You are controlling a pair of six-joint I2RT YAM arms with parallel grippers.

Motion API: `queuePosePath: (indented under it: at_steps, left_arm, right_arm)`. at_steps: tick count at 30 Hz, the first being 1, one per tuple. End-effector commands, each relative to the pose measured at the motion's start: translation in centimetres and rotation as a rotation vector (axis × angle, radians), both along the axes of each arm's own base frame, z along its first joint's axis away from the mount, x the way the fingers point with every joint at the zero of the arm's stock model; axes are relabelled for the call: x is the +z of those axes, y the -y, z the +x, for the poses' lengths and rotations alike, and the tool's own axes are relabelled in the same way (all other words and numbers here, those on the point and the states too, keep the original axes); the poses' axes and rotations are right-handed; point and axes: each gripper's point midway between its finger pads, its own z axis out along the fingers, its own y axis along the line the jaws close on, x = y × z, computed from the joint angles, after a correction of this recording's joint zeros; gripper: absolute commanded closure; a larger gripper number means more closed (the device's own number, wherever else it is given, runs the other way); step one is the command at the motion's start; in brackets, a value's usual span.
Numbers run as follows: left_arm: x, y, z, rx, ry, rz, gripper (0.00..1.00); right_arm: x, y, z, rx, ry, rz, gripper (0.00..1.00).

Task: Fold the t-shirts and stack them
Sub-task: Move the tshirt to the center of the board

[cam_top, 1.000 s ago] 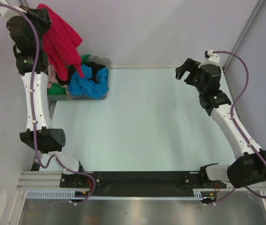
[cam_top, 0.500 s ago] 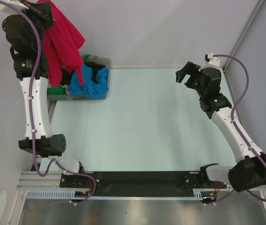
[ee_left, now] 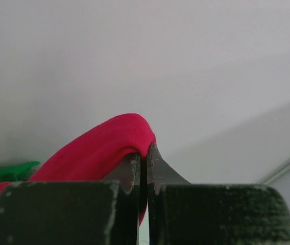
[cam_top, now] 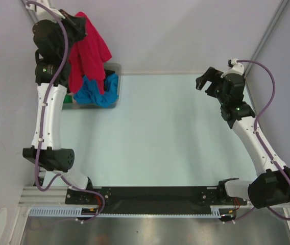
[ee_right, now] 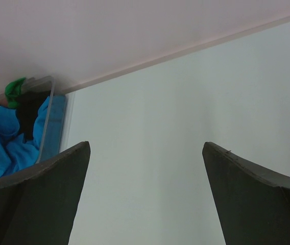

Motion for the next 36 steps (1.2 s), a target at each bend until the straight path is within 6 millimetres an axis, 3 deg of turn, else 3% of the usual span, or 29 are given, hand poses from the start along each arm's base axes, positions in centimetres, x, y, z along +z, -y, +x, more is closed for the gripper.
queuePosePath:
  at_steps: [1,4,5,7,8,9,11,12,14,15,18,19,20,21,23,25,27,28,32,36]
  left_arm:
    - [4.2,3.5,-4.5,-0.073,0.113,0.072,1.00]
    - [3.9,6.1,-6.2,-0.143,0.090,0.092,1.00]
    - [3.7,8.1,-7.1,-0.208,0.089,0.107,1.00]
    - [2.6,9.8,-8.5,-0.259,0.061,0.129,1.00]
    - [2.0,11.9,-9.6,-0.315,0.059,0.151,1.00]
    - [0.0,13.2,-9.5,-0.344,0.018,0.170,1.00]
    - [-0.9,15.7,-11.6,-0.416,0.011,0.180,1.00]
    - [-3.0,16.9,-11.5,-0.445,-0.032,0.189,1.00]
    - [-4.4,19.2,-12.8,-0.507,-0.061,0.176,1.00]
    - [-6.5,20.3,-12.7,-0.528,-0.104,0.184,1.00]
    - [-9.8,23.2,-13.7,-0.583,-0.179,0.191,1.00]
    - [-13.1,24.0,-13.5,-0.582,-0.242,0.218,1.00]
    - [-14.8,25.5,-13.9,-0.603,-0.256,0.232,1.00]
    - [-19.6,25.8,-13.4,-0.571,-0.341,0.272,1.00]
    - [-24.9,27.4,-13.7,-0.575,-0.417,0.307,1.00]
    - [-32.5,28.3,-12.9,-0.554,-0.547,0.351,1.00]
    - [-36.3,28.9,-12.3,-0.547,-0.617,0.376,1.00]
    - [-39.6,29.7,-12.3,-0.574,-0.684,0.398,1.00]
    - [-43.3,31.7,-12.7,-0.615,-0.741,0.431,1.00]
    - [-42.8,32.7,-11.8,-0.597,-0.722,0.436,1.00]
  right_arm:
    - [1.9,0.6,-0.5,-0.007,0.048,0.017,0.00]
    - [2.4,1.2,-0.9,-0.023,0.062,-0.008,0.00]
    - [2.4,1.7,-1.0,-0.042,0.060,-0.015,0.00]
    - [2.4,2.4,-1.2,-0.072,0.050,-0.009,0.00]
    - [2.1,2.8,-1.4,-0.087,0.032,-0.004,0.00]
    - [2.2,3.8,-1.5,-0.120,0.025,0.027,0.00]
    - [2.3,4.3,-2.2,-0.120,0.015,0.047,0.00]
    - [2.1,4.8,-2.4,-0.128,0.014,0.046,0.00]
    - [2.1,5.3,-2.7,-0.146,0.020,0.028,0.00]
    - [2.5,5.6,-3.1,-0.154,0.031,0.024,0.00]
    - [2.2,5.8,-3.6,-0.153,0.034,-0.004,0.00]
    - [1.7,5.9,-3.6,-0.154,0.026,-0.016,0.00]
    - [1.4,6.0,-3.6,-0.157,0.022,-0.027,0.00]
    - [1.1,6.1,-3.5,-0.163,0.016,-0.029,0.00]
    - [0.3,6.2,-3.5,-0.165,-0.004,-0.036,0.00]
    - [-0.3,5.9,-3.6,-0.144,-0.013,-0.038,0.00]
    - [-1.1,5.7,-3.7,-0.140,-0.035,-0.031,0.00]
    - [-1.2,5.5,-3.9,-0.132,-0.038,-0.025,0.00]
    - [-2.6,5.1,-4.5,-0.107,-0.069,-0.015,0.00]
    - [-3.0,5.0,-4.7,-0.104,-0.077,-0.007,0.00]
